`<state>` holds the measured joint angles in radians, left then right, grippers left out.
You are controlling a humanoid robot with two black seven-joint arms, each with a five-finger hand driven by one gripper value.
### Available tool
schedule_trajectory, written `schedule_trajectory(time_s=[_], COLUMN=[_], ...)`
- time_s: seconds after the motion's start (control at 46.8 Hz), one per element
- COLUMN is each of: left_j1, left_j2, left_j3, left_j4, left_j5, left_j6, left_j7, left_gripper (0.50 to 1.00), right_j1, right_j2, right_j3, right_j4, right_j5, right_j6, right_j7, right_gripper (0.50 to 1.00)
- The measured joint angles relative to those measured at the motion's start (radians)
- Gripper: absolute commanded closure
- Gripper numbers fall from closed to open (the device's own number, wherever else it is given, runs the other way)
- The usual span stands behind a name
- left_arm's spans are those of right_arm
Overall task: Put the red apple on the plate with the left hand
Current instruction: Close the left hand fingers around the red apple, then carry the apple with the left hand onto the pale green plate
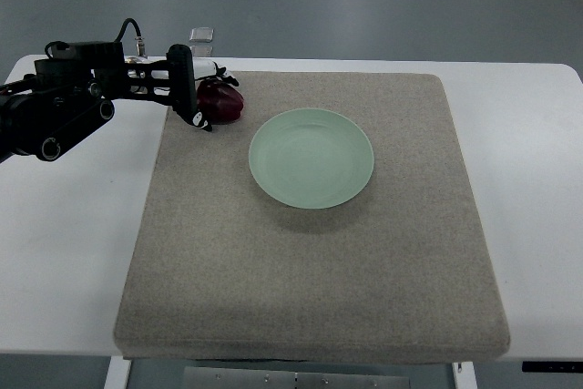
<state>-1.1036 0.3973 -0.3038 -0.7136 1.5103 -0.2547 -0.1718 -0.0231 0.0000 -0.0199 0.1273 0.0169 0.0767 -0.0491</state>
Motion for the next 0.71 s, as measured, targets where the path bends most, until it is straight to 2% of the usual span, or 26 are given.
schedule_trajectory(time_s=[0.171,0.363,0.513,0.705], left_j1=[0.000,-0.004,-0.019,-0.023], left_j2=[0.000,0.002,0.022,0.095], left_j3=[0.000,0.000,-0.007,-0.017], left_j4=[0.000,-0.009,-0.070,-0.268], left_j5=[0.017,0.018,0.014,0.011], left_j6=[0.000,0.000,0.000,-0.001], left_j7=[0.000,-0.001,-0.004,-0.010], left_gripper=[0.735,0.994,1.000,1.000], right_j1=[0.000,0.000,0.000,0.000], right_j2=[0.000,0.000,0.000,0.000], right_j3=[0.000,0.000,0.000,0.000], right_j4=[0.000,0.000,0.000,0.000], right_j5=[0.000,0.000,0.000,0.000], right_j6=[0.000,0.000,0.000,0.000], right_j7=[0.000,0.000,0.000,0.000], right_gripper=[0.572,0.572,0.572,0.572])
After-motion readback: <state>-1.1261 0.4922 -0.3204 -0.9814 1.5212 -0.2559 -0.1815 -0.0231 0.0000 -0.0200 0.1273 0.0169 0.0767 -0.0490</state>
